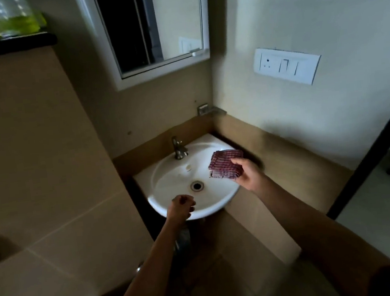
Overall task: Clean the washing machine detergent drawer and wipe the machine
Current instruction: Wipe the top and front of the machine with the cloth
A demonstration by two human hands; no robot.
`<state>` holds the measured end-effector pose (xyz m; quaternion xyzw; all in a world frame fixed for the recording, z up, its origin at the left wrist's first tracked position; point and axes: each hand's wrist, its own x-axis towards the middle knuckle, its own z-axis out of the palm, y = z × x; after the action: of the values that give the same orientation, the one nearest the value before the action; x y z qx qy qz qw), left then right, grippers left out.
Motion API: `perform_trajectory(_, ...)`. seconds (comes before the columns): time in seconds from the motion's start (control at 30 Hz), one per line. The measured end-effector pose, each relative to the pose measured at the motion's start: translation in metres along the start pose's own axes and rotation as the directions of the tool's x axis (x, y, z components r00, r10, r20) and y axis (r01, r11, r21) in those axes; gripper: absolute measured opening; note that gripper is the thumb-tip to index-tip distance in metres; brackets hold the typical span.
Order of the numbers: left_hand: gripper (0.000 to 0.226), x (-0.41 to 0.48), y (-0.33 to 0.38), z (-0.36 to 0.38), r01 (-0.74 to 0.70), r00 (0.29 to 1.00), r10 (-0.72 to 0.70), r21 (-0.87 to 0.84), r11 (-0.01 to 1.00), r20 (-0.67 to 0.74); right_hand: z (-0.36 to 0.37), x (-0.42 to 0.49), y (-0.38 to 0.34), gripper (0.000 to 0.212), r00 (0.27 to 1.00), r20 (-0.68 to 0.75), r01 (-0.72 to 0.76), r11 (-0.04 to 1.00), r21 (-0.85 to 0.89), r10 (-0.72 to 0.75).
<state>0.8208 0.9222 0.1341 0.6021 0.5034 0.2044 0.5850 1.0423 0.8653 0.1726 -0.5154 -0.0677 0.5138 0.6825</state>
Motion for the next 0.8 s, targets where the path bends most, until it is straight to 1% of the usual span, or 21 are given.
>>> perform_trajectory(0.07,0.006,0.024,0.016,0.007,-0.006,1.0,0.006,0.011,1.0,0.012,0.005,0.02,-0.02,0.024,1.0,-0.001,0.03,0.999,0.014,-0.03)
perform_trajectory(0.13,0.007,0.046,0.029,0.013,-0.004,1.0,0.004,0.006,1.0,0.002,0.006,0.044,-0.039,0.022,0.999,0.006,0.04,0.999,0.018,-0.04)
perform_trajectory(0.3,0.017,0.094,0.046,0.025,0.018,1.0,-0.018,-0.016,1.0,-0.011,0.006,0.111,-0.081,0.015,1.0,-0.001,0.015,0.999,-0.029,-0.015)
perform_trajectory(0.4,0.015,0.123,0.05,0.035,0.043,0.998,-0.045,-0.052,0.998,-0.039,0.007,0.156,-0.106,0.016,1.0,-0.024,-0.004,0.997,-0.078,0.002)
perform_trajectory(0.47,0.011,0.141,0.054,0.042,0.058,0.995,-0.063,-0.076,0.995,-0.073,0.009,0.186,-0.123,0.018,1.0,-0.01,-0.014,0.995,-0.095,0.013)
perform_trajectory(0.6,0.01,0.178,0.072,0.058,0.092,0.982,-0.112,-0.132,0.987,-0.153,0.02,0.242,-0.16,0.022,0.998,0.039,-0.045,0.983,-0.176,0.053)
perform_trajectory(0.7,0.014,0.201,0.086,0.067,0.112,0.971,-0.139,-0.143,0.983,-0.193,0.033,0.278,-0.18,0.016,0.992,0.061,-0.086,0.96,-0.266,0.106)
perform_trajectory(0.8,0.013,0.216,0.102,0.074,0.092,0.963,-0.134,-0.186,0.978,-0.232,0.049,0.307,-0.194,0.014,0.983,0.097,-0.112,0.928,-0.355,0.156)
